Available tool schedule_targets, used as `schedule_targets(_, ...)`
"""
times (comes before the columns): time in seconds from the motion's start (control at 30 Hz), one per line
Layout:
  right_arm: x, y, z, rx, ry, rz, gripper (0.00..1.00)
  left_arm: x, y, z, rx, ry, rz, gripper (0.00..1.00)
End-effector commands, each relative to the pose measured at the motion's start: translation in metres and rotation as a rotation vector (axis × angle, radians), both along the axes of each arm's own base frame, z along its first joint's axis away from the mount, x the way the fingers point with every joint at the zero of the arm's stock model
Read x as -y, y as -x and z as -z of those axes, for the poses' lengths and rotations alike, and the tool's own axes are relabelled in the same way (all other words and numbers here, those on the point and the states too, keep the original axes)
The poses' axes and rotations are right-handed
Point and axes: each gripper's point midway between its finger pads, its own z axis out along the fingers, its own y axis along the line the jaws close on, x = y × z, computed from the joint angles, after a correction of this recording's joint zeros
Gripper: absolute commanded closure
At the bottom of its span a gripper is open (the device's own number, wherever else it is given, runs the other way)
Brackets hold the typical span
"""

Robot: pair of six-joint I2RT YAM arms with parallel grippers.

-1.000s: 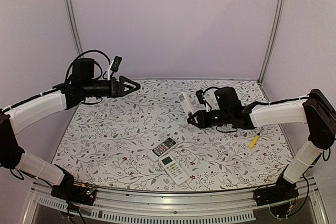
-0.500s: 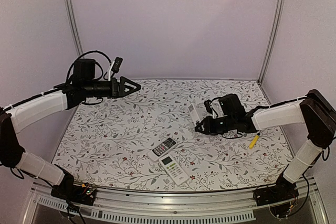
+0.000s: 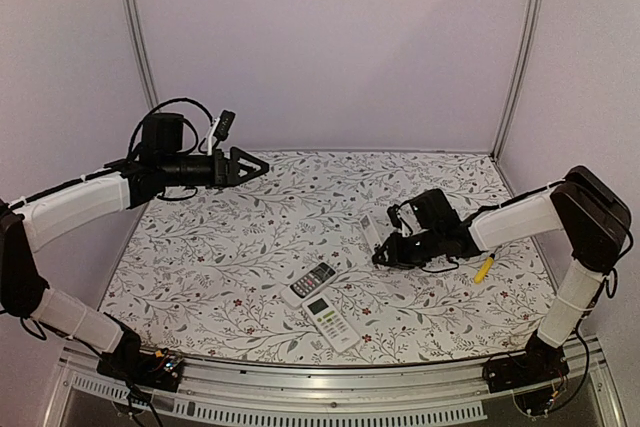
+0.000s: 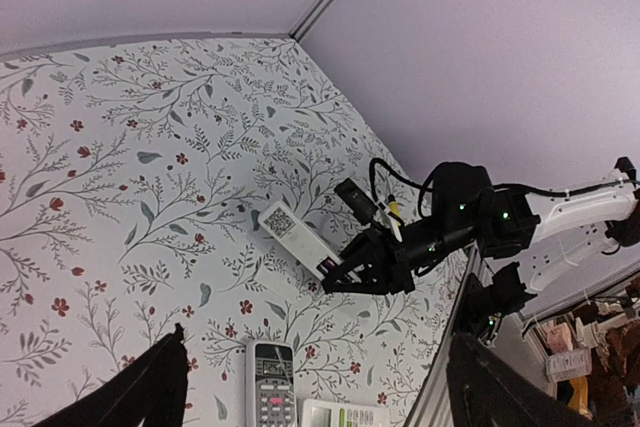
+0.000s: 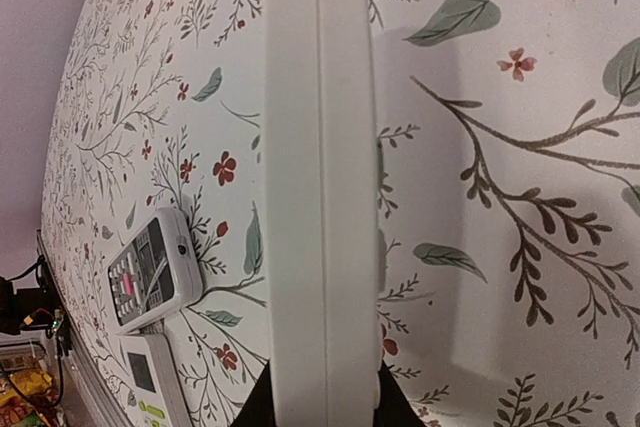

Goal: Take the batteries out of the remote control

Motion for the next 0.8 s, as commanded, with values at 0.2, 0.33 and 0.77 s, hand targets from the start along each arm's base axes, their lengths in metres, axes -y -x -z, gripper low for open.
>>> schedule_targets(0.2, 0.002, -0.006, 0.012, -0.011, 0.047, 0.013, 0.69, -0.001, 0.000, 0.006, -0.018, -0.012, 0.007, 0.11)
schedule_targets(0.33, 0.005, -0.008, 0.010, 0.003, 0.068, 0.014, 0.64, -0.001, 0.000, 0.006, -0.017, -0.011, 0.007, 0.11)
schedule_targets(0.77, 0.044, -0.020, -0.007, 0.122, 0.290, 0.071, 0.52, -0.001, 0.000, 0.007, -0.020, -0.011, 0.007, 0.11)
